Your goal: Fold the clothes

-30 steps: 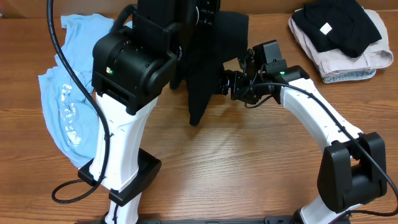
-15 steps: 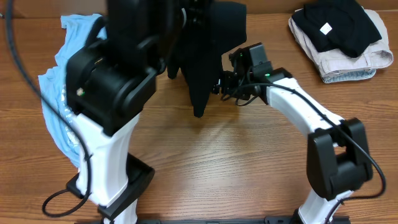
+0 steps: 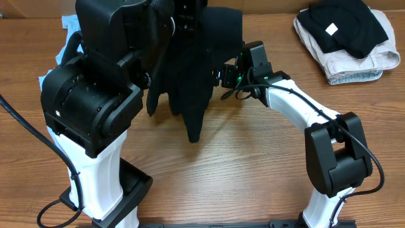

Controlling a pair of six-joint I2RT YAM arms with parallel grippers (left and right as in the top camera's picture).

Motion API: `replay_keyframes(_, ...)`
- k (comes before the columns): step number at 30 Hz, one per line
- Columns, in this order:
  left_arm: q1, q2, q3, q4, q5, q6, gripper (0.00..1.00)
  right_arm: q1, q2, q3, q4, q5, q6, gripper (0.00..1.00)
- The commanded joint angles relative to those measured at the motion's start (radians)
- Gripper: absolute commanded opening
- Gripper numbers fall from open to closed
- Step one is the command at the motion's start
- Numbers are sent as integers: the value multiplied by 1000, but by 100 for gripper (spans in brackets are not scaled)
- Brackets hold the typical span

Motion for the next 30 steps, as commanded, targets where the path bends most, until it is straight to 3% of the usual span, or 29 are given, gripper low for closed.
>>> replay_keyframes(1,6,-23,20,14,-13,-10,9,22,1,0,18,-79,-46,94)
replay_keyframes(7,6,-23,20,14,-14,-10,9,30,6,0,-26,-174,-43,93)
replay_keyframes(13,6,-21,19,-3,-18,-10,9,29,10,0,-85,-286,13,85)
replay_keyframes(17,6,-12,8,-20,-71,-10,8,-1,-1,1,-88,-482,11,77)
replay_keyframes(20,9,-11,-25,-21,-109,-10,8,-43,-28,1,-138,-600,-3,76)
replay_keyframes(26,31,-11,-52,-3,-111,-12,8,-135,-97,1,-386,-626,-188,79)
replay_keyframes(30,39,-11,-51,12,-111,-14,9,-164,-100,-2,-513,-766,-369,80)
